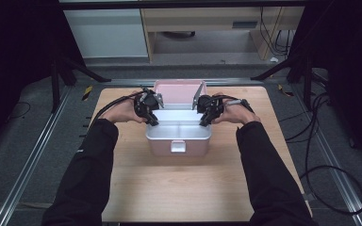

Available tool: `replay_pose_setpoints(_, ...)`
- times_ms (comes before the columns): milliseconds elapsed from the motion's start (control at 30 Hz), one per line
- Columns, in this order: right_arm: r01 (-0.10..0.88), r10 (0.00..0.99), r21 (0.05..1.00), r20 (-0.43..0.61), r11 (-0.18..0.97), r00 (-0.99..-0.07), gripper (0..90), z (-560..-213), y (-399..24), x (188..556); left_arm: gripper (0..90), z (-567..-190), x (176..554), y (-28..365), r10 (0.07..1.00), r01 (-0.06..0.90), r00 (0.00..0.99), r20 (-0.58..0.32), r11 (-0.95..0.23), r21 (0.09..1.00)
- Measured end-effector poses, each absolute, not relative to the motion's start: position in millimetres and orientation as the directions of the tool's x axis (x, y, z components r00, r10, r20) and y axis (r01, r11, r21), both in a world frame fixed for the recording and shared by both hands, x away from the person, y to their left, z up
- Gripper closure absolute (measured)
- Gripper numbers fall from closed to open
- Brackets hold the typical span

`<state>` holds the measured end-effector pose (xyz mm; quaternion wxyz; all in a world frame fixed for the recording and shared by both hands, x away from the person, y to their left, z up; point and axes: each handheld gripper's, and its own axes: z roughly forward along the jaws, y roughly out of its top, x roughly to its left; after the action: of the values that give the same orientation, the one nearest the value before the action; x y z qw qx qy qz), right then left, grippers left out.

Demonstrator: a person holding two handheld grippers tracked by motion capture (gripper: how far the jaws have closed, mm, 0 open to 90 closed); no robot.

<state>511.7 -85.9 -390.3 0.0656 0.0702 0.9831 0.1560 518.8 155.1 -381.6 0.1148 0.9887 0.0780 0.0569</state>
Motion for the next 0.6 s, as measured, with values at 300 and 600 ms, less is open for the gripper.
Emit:
replay_pose_setpoints(300,0.13,0.167,0.31,-0.095,0.942,-0.981,84.7,-389.9,-85.7,514.1,83.2,-380.3,520.3,148.8,0.148,0.13,0.985,0.092,-0.975,0.177)
replay_pose_setpoints(600,0.114,0.157,0.315,-0.117,0.942,-0.981,85.3,-386.2,-87.0,512.0,85.7,-374.8,518.2,147.3,0.137,0.122,0.988,0.078,-0.978,0.171)
